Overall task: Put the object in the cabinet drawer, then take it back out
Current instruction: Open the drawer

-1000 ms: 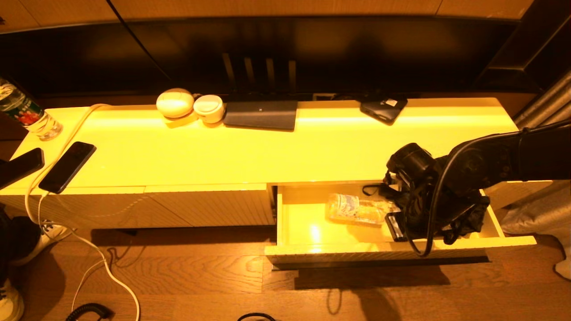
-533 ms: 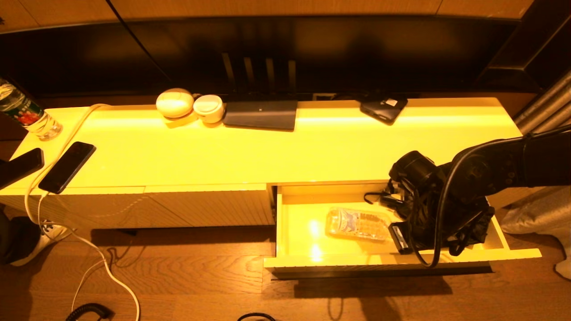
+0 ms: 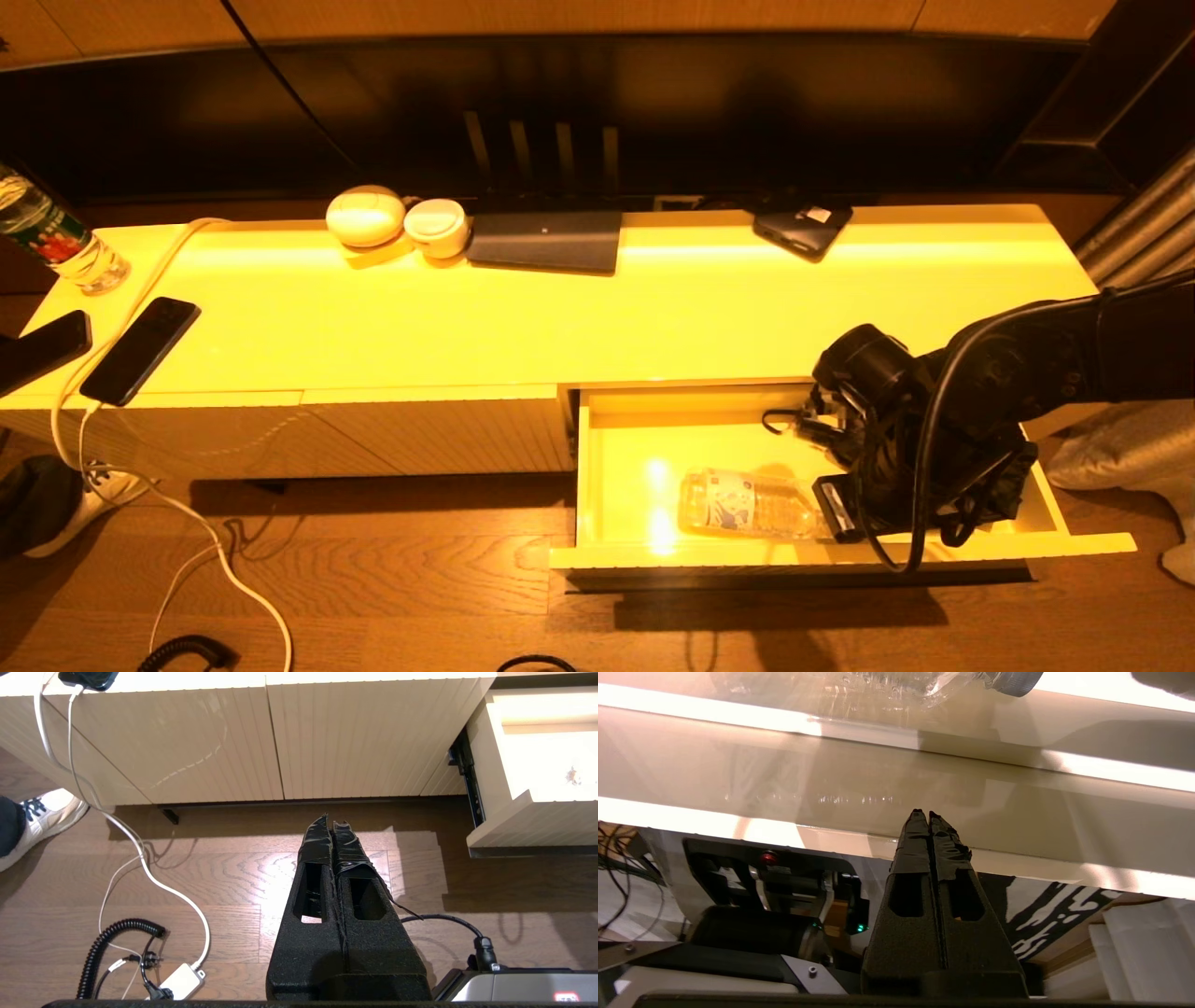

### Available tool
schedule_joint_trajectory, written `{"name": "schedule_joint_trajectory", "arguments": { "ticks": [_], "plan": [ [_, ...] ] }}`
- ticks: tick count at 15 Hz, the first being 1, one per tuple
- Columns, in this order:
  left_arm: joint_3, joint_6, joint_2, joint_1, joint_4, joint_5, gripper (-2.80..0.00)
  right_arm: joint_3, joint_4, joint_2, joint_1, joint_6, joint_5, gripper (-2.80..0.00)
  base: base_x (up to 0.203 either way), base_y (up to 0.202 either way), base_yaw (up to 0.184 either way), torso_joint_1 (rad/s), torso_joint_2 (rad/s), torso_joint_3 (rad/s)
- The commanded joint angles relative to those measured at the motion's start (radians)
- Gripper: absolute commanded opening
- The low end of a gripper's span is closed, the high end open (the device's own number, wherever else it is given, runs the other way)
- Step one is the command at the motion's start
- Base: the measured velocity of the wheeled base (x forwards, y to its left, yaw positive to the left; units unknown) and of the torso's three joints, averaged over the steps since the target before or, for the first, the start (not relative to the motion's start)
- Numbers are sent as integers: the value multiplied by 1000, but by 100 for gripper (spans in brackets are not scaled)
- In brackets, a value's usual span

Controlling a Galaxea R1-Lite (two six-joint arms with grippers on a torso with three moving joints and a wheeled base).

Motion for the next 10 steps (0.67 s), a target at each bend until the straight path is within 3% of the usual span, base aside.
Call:
{"name": "schedule_joint_trajectory", "arguments": {
  "ticks": [1, 5, 7, 10],
  "plan": [
    [2, 0, 0, 0, 0, 1, -280, -3, -34, -24, 0, 24, -2, -280, 0, 0, 0, 0, 0, 0],
    [2, 0, 0, 0, 1, 1, -280, -15, -51, -121, -19, -4, -13, -280, 0, 0, 0, 0, 0, 0],
    [2, 0, 0, 0, 0, 1, -280, -33, -52, -159, -61, -104, -23, -280, 0, 0, 0, 0, 0, 0],
    [2, 0, 0, 0, 0, 1, -280, -24, -52, -220, -168, -486, -61, -280, 0, 0, 0, 0, 0, 0]
  ]
}}
